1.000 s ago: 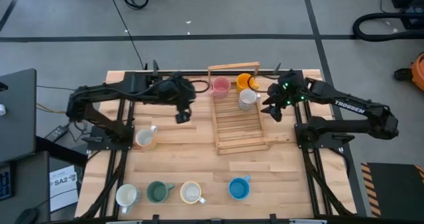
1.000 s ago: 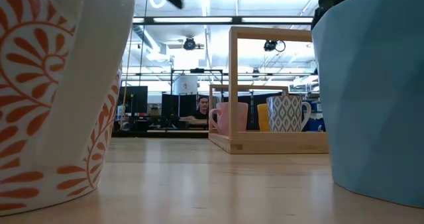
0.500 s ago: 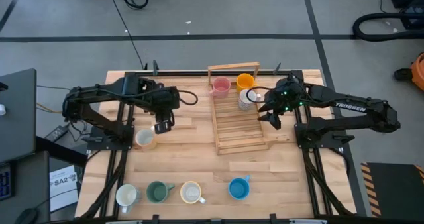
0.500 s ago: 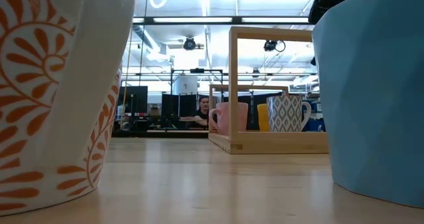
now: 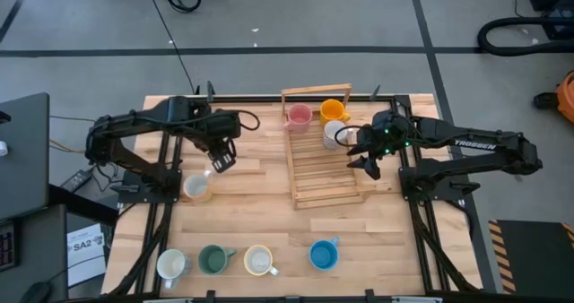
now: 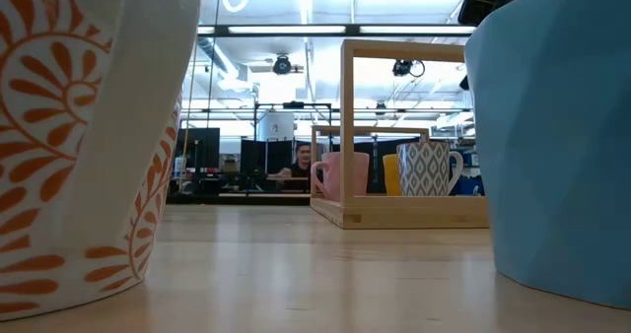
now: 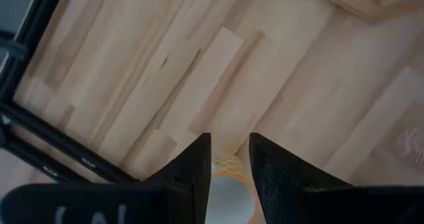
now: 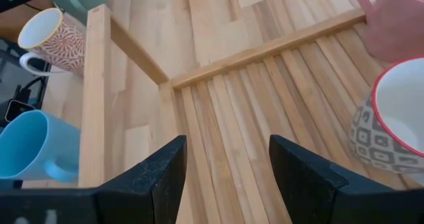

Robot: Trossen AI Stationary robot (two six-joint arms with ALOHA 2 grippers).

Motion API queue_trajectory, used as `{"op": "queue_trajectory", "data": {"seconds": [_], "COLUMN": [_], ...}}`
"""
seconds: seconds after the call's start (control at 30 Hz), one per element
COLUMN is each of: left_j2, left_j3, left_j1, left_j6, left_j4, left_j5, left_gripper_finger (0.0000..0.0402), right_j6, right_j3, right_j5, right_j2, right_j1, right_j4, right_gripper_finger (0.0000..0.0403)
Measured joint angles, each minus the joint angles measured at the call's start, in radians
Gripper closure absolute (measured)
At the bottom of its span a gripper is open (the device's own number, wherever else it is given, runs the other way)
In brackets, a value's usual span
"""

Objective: Place coffee mugs
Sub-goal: Put the yellow patterned mug on the shelf

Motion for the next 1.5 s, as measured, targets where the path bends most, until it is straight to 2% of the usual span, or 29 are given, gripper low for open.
{"op": "queue_trajectory", "data": {"seconds": [0.3, 0.6, 0.93, 1.2, 1.5], "left_j2": [0.0, 0.0, 0.001, 0.001, 0.001], "left_j3": [-0.023, -0.227, -0.427, -0.543, -0.605], "left_j1": [0.078, 0.111, 0.113, 0.113, 0.113], "left_j6": [-0.081, -0.087, -0.113, -0.112, -0.111], "left_j4": [-0.001, 0.007, 0.065, 0.192, 0.226], "left_j5": [0.066, 0.138, 0.139, 0.143, 0.144], "left_gripper_finger": [0.0292, 0.0292, 0.0292, 0.0292, 0.0292], "right_j6": [-0.002, -0.002, -0.002, -0.002, -0.002], "right_j3": [0.0, 0.0, 0.0, 0.0, 0.0], "right_j5": [0.017, 0.044, 0.045, 0.044, 0.044], "right_j2": [0.0, 0.0, 0.0, 0.0, 0.0], "right_j1": [0.035, 0.059, 0.061, 0.061, 0.061], "right_j4": [0.003, 0.003, 0.003, 0.003, 0.003], "right_gripper_finger": [0.0183, 0.0183, 0.0183, 0.0183, 0.0183]}}
